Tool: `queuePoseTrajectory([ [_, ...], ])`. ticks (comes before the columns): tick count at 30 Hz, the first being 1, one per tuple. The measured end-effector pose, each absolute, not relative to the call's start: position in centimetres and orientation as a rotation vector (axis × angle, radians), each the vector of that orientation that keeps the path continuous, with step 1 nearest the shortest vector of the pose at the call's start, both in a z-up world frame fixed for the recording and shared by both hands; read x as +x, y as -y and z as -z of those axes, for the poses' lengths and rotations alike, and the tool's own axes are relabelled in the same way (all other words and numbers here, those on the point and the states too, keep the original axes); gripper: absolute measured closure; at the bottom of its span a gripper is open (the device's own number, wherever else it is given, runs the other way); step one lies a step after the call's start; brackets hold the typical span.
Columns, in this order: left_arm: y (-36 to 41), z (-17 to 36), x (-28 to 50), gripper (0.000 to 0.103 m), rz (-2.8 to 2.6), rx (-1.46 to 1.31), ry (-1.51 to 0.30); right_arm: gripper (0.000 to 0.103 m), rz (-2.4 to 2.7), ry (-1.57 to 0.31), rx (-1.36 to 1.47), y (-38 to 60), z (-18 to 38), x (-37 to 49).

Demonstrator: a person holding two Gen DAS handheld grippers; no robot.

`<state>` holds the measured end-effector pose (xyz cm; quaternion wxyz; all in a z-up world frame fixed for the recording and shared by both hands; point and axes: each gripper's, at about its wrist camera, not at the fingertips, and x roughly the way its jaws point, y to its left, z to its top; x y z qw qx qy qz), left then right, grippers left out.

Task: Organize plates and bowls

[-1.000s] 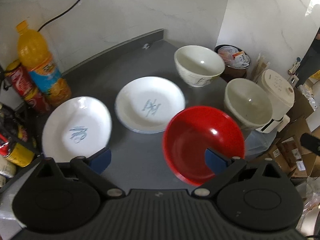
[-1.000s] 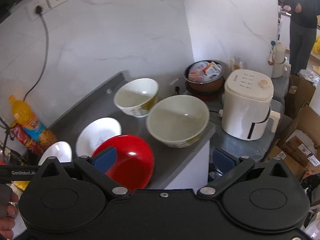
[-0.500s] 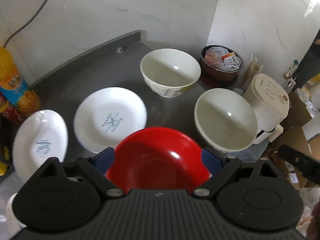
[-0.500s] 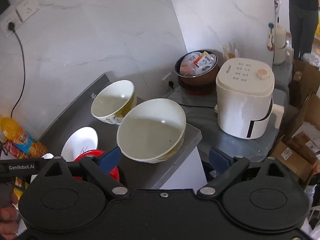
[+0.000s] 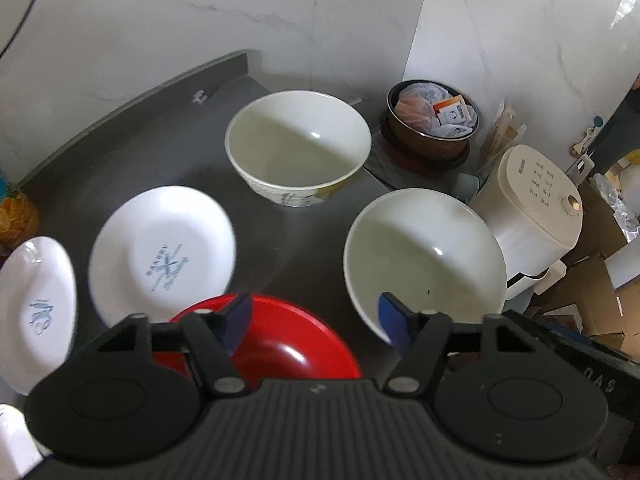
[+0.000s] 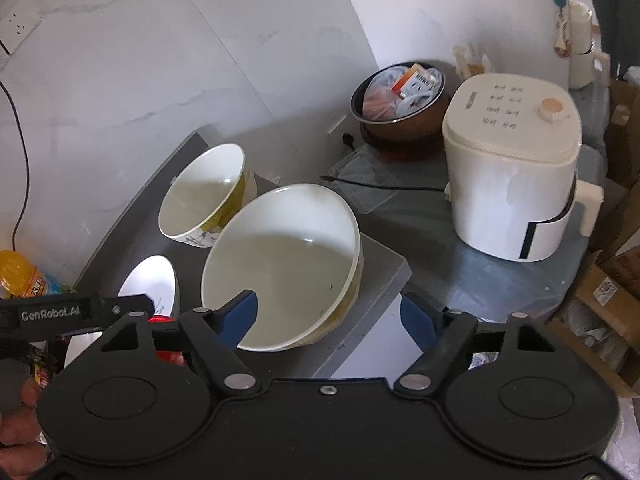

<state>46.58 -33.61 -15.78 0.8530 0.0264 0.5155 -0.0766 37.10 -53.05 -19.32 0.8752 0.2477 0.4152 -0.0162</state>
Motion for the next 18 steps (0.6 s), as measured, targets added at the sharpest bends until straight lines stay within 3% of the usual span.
queuePoseTrajectory([
  [7, 35.2, 18.2, 49.5, 0.047, 0.16, 0.074, -1.123, 0.04, 0.037, -0.902, 0.566, 54.2, 21.8, 39.1],
  [15, 36.2, 21.3, 51.9, 0.053, 0.139, 0.076, -1.186, 0.043, 0.037, -0.933, 0.596, 54.4, 23.8, 40.3],
  [18, 36.6, 22.2, 52.3, 0.054, 0.128, 0.085, -1.204, 0.051, 0.038, -0.941, 0.608, 54.3, 24.4, 40.7],
])
